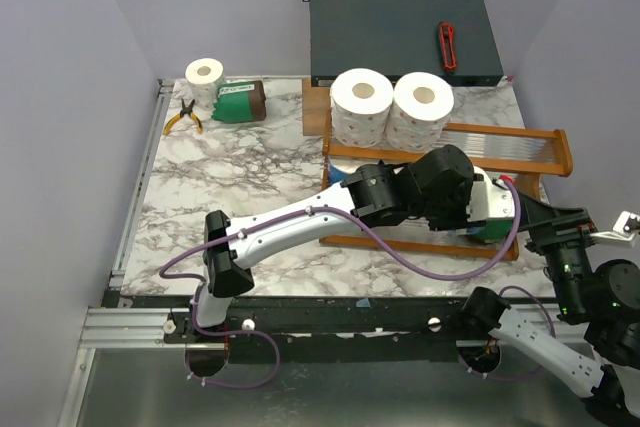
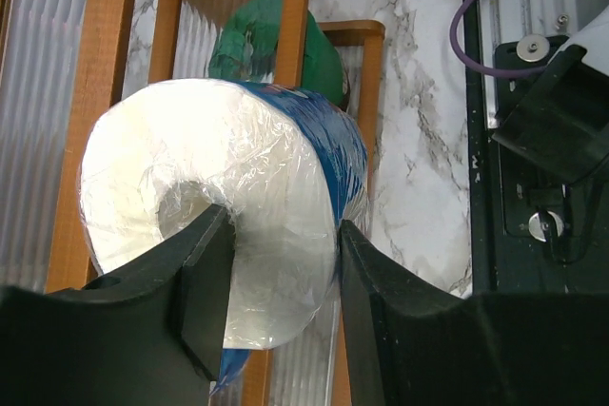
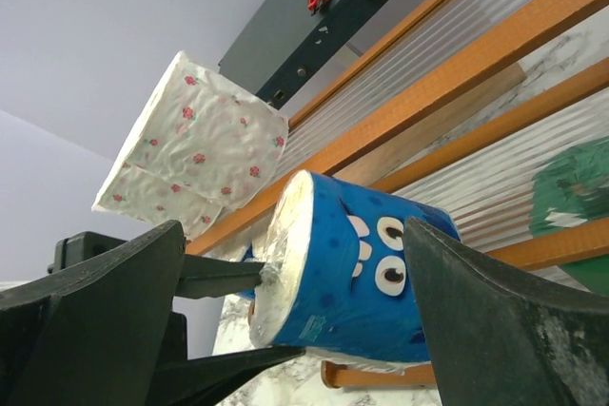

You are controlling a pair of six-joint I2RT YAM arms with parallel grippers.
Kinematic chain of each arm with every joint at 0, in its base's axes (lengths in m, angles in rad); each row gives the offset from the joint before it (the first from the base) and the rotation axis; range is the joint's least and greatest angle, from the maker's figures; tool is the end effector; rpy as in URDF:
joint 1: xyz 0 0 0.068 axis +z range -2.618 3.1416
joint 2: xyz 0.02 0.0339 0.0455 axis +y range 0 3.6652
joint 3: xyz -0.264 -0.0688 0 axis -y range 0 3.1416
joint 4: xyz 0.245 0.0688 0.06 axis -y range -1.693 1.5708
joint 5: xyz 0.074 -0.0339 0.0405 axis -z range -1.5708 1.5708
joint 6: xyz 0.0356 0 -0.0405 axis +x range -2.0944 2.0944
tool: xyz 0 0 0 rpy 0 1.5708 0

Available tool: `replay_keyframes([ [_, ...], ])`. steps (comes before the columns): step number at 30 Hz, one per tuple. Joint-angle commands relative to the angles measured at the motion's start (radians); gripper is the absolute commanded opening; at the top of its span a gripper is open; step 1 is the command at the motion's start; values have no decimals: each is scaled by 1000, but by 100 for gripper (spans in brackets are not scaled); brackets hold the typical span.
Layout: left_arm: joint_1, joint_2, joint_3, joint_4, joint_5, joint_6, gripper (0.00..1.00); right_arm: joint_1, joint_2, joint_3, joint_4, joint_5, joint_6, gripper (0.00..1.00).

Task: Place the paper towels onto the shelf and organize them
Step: Place the paper towel on the shelf.

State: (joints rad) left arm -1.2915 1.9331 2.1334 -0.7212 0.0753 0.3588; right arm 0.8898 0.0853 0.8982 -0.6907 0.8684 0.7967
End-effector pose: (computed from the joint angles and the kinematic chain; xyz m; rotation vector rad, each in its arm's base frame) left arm 0.1178 -0.4205 0.4134 1.6150 1.4275 -0.6336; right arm 0.0073 -0.0341 0.3670 0.6489 1.3919 0.7287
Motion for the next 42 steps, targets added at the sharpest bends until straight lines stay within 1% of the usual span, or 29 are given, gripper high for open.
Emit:
replay_keyframes([
  [1, 28, 18, 24, 76, -32, 6, 0, 2, 0, -14, -7, 29, 22, 100],
  [10, 44, 91, 70, 88, -67, 34, 0, 1, -9, -31, 0, 21, 31, 100],
  [21, 45, 135, 76, 156, -248, 52, 0, 1, -35, -55, -30, 21, 54, 100],
  [27, 44, 139, 72, 183, -272, 65, 0, 2, -41, -64, -38, 21, 63, 100],
  [31, 34, 137, 65, 186, -272, 74, 6, 3, -41, -65, -43, 20, 67, 100],
  [33, 28, 135, 60, 188, -275, 82, 12, 2, -41, -65, -44, 20, 67, 100],
  [35, 23, 133, 56, 191, -280, 88, 23, 2, -42, -64, -47, 20, 68, 100],
  [38, 18, 129, 46, 200, -284, 94, 33, 2, -43, -63, -49, 18, 71, 100],
  [42, 12, 124, 40, 200, -289, 93, 41, 2, -43, -60, -55, 17, 76, 100],
])
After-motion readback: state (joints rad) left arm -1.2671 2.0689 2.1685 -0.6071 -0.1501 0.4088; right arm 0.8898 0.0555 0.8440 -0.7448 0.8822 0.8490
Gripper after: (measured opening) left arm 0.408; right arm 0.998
